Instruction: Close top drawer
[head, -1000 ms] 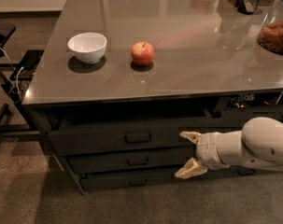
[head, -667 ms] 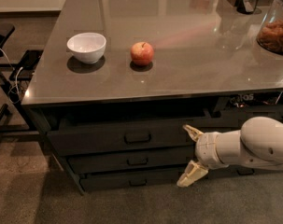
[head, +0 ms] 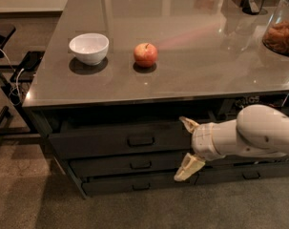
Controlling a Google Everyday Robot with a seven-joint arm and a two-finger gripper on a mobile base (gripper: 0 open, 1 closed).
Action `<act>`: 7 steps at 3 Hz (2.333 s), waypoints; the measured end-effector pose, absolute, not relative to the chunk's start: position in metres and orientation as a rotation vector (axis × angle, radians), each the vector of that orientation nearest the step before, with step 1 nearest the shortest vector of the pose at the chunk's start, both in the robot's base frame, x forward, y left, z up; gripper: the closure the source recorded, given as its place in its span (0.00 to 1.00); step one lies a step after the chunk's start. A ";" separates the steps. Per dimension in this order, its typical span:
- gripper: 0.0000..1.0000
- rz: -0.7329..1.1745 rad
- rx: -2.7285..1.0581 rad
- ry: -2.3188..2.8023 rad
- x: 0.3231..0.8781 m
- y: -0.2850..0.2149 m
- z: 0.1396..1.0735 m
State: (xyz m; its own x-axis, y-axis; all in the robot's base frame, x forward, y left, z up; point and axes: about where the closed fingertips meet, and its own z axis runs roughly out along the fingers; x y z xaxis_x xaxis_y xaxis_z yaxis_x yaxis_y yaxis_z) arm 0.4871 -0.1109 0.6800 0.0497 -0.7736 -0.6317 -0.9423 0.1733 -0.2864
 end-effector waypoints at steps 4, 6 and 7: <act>0.66 0.340 -1.676 1.767 0.486 -0.102 0.665; 0.86 0.290 -1.728 1.768 0.523 -0.084 0.640; 0.63 0.290 -1.727 1.768 0.523 -0.084 0.640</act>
Offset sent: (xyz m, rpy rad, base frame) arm -0.0057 0.0023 -0.0006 0.0024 0.0167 0.0180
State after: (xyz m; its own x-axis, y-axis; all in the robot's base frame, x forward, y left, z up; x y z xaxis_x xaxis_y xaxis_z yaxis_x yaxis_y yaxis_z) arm 0.5230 -0.0839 0.6396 0.0701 -0.8139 -0.5768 -0.9556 0.1111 -0.2729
